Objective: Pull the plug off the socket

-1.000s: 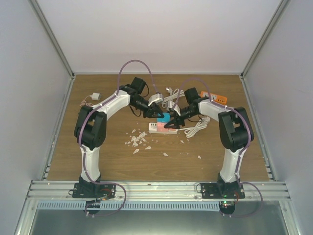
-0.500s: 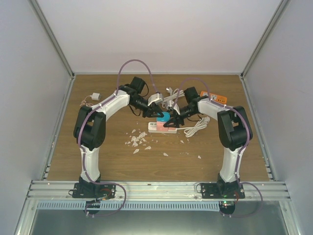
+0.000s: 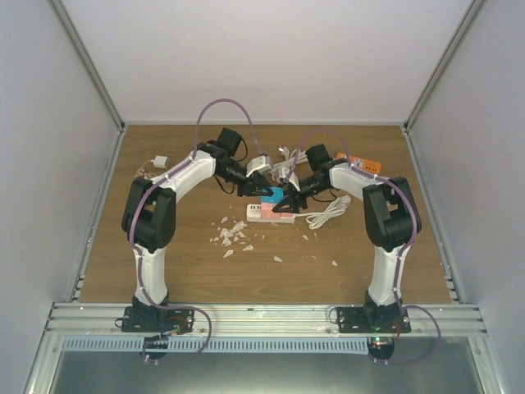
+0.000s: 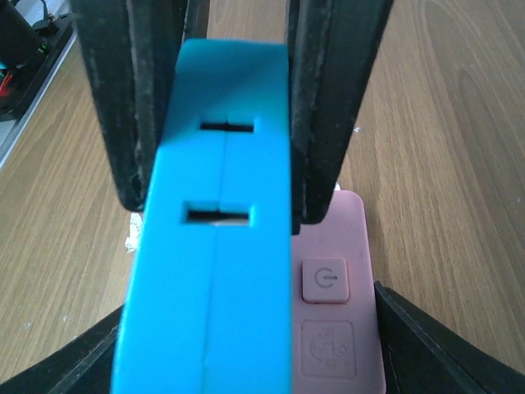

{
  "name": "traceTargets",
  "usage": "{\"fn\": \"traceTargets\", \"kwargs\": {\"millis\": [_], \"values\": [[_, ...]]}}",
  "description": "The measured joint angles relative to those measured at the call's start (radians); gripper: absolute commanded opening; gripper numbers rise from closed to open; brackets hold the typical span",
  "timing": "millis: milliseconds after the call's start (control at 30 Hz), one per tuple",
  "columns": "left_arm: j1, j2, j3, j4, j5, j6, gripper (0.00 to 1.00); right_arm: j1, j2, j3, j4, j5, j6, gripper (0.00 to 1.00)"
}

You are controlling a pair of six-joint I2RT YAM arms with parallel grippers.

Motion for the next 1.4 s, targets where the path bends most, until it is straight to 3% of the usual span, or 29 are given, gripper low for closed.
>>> {"fn": "traceTargets", "kwargs": {"millis": [1400], "values": [[0.058, -0.099, -0.125, -0.042, 0.003, 0.043, 0.00, 0.092, 0.014, 0.004, 0.074, 0.016, 0.024, 0.44]]}}
